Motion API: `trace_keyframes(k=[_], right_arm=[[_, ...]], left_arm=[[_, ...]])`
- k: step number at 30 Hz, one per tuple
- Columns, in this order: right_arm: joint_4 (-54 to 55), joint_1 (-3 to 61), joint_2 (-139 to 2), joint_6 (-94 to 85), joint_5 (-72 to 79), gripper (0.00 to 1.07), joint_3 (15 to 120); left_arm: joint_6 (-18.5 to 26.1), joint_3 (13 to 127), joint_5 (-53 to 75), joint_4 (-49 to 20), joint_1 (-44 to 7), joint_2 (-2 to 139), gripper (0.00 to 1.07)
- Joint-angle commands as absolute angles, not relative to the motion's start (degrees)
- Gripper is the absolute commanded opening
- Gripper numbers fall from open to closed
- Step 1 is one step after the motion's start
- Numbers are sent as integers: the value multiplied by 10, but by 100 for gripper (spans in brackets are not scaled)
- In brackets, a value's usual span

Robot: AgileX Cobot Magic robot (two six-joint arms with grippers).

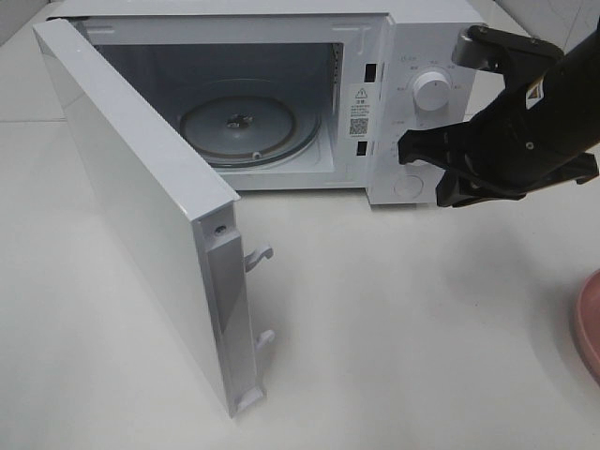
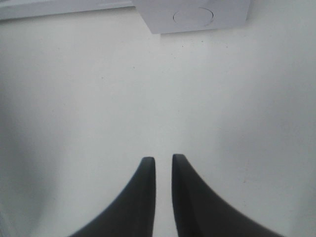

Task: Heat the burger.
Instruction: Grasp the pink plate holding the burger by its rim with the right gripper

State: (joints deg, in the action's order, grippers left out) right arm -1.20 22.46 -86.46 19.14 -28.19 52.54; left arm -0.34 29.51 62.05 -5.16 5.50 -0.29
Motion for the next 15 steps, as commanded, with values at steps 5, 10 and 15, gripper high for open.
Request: trace_keyframes(k=[5, 10, 15], right_arm=[[-59, 221, -859, 131, -374, 70, 555], [-70, 221, -859, 87, -403, 100, 555], [-70, 221, -859, 78, -442, 97, 555]], left_arm=[[-5, 294, 612, -52, 57, -4, 100], [-5, 294, 612, -52, 57, -4, 100], [-5, 294, 612, -52, 57, -4, 100]])
